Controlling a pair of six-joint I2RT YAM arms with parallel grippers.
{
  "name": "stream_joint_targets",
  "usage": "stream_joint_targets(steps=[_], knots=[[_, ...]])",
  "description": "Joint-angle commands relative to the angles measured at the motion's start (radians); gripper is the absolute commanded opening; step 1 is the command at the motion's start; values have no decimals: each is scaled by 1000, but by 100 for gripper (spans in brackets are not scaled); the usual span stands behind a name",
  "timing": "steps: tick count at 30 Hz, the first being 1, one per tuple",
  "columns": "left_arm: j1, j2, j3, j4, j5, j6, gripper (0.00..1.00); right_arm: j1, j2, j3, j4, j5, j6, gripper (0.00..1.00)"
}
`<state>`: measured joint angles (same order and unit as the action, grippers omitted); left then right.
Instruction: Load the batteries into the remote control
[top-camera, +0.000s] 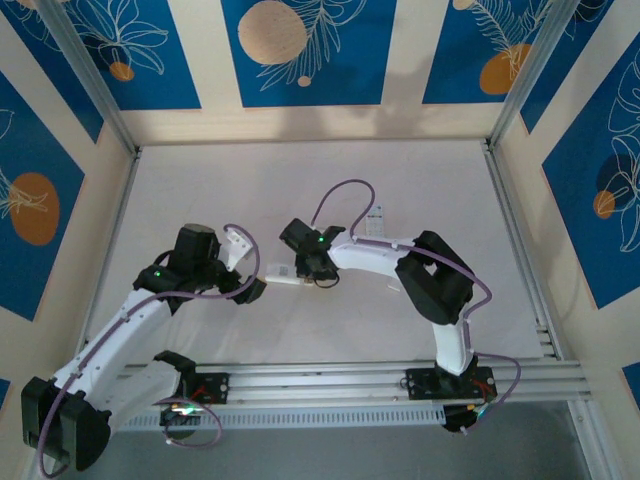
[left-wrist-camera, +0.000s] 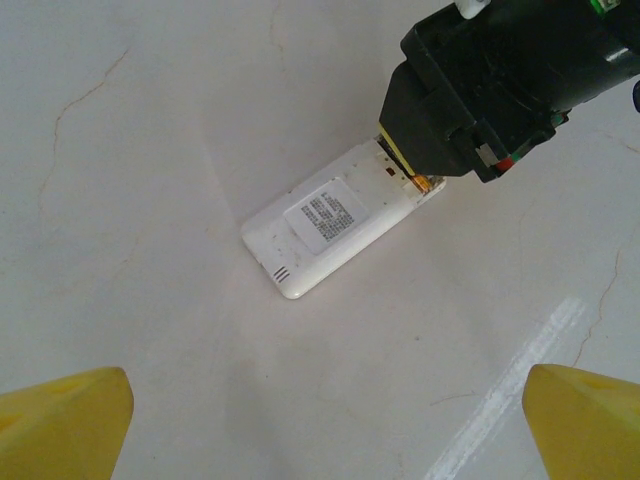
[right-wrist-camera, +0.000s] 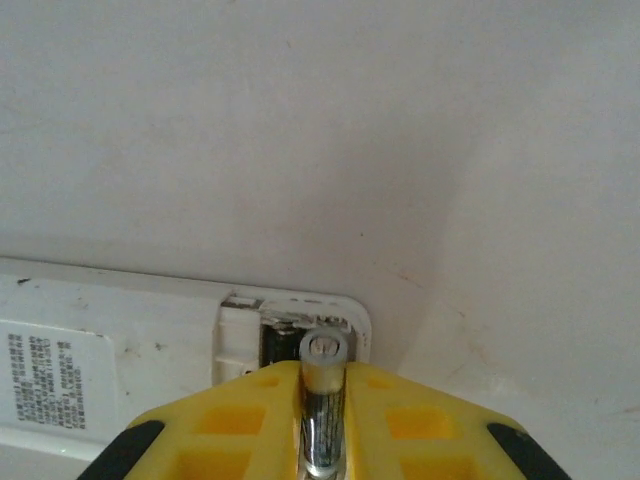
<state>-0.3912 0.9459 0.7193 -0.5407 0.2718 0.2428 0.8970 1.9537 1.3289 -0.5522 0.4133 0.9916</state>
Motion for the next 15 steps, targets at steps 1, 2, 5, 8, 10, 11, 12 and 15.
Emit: stream_joint_targets(steps=[1, 2, 5, 8, 10, 11, 12, 15], knots=[[-4, 4, 32, -9, 18, 1, 100, 9, 2, 33, -50, -16, 16, 23], [-4, 4, 32, -9, 18, 1, 100, 7, -2, 35, -57, -13, 19, 25], [-5, 11, 31, -4, 10, -44, 100, 1, -19, 57, -95, -3, 26, 27], [-5, 38, 77, -15, -91, -377, 100, -8, -57, 65, -107, -12, 27, 29], [-5, 77, 103, -18, -91, -588, 97, -22, -85, 52, -95, -32, 42, 29], [-5, 100, 100, -2, -64, -629, 96, -28, -93, 46, -90, -43, 50, 29], [-5, 127, 93, 27, -58, -661, 95, -39, -98, 37, -85, -52, 56, 28], [-4, 222, 85, 87, -69, -688, 91, -57, -91, 28, -71, -57, 53, 26]])
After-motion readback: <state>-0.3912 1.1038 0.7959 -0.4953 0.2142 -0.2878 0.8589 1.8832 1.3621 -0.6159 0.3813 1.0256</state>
